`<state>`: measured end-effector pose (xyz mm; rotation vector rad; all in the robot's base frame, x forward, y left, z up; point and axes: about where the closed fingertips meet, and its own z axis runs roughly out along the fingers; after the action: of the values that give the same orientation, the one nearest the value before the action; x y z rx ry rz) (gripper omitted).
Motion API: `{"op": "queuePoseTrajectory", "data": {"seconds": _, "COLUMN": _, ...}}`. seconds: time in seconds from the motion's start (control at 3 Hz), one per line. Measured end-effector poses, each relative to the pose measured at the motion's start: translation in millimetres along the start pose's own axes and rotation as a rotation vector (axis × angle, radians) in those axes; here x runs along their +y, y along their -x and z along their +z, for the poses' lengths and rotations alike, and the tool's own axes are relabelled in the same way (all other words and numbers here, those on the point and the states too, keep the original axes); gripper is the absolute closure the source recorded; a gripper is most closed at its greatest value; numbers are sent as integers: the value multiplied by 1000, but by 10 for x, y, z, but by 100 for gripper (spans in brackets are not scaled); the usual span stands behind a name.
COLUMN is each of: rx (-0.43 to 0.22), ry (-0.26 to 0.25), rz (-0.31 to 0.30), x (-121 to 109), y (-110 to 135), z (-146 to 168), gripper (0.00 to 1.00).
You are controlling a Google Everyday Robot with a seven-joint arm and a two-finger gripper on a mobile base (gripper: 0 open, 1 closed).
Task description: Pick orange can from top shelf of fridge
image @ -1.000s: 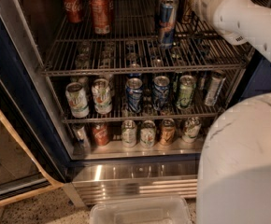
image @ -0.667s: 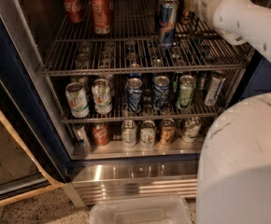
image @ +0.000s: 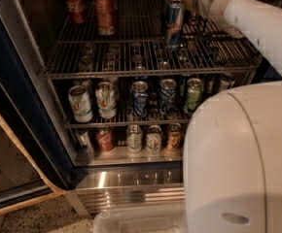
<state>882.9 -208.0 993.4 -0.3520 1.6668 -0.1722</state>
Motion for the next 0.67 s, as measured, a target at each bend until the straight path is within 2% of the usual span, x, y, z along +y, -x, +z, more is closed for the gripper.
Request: {"op": "queuePoseTrajectory", "data": {"seconds": 0.67, "rx": 3, "ry": -14, "rz": 19, "x": -27, "y": -79, "z": 91, "gripper": 34}}
